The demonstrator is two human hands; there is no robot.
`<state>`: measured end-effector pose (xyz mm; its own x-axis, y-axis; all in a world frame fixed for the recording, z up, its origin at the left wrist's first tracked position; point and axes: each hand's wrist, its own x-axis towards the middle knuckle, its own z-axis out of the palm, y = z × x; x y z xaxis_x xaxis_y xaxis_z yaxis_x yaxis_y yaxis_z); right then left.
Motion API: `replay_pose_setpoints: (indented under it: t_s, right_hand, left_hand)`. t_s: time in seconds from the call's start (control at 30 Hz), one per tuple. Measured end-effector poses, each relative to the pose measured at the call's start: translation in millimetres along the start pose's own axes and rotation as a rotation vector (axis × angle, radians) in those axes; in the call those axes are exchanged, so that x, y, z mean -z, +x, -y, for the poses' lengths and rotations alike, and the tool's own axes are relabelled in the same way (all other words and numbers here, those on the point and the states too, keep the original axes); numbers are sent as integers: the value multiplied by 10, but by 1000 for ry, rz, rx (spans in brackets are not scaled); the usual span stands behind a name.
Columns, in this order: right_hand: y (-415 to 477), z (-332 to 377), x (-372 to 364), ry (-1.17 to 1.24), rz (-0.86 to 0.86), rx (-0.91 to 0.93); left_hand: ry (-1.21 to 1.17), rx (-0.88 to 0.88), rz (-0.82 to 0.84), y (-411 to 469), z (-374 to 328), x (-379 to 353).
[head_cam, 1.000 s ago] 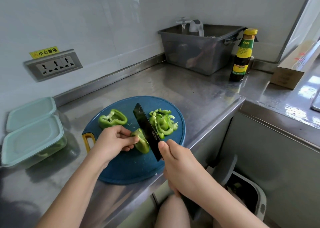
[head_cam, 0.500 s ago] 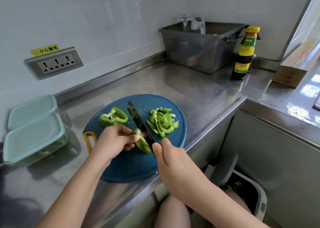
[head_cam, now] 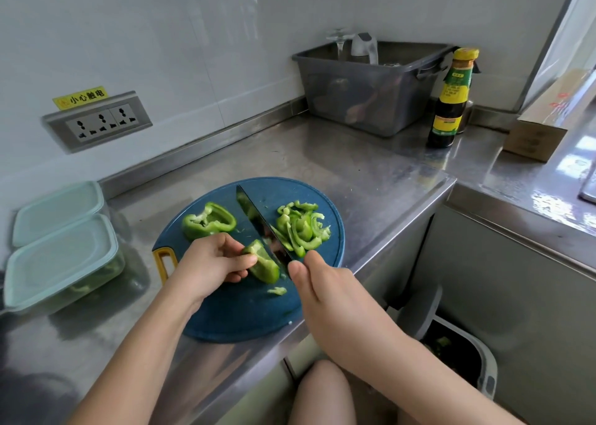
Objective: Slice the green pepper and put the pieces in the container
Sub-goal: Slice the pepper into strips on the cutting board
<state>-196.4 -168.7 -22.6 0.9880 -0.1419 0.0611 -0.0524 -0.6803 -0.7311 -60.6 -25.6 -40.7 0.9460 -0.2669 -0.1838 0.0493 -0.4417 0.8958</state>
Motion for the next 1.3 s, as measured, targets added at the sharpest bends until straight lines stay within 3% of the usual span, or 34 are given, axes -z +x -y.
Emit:
replay_pose_setpoints:
  t_s: [0.3, 0.53, 0.97, 1.3]
  right_hand:
    - [64, -136, -39, 149, 66, -98]
    - [88, -130, 89, 427, 184, -230]
    - [55, -86, -63, 184, 86, -135]
    - [210, -46, -37, 157, 179, -212]
  left_hand:
    - [-24, 5, -4, -4, -4, -13]
    - [-23, 15, 1, -9, 1, -18]
    - [-7, 22, -45, -22, -24, -59]
    - [18, 30, -21, 16, -21, -50]
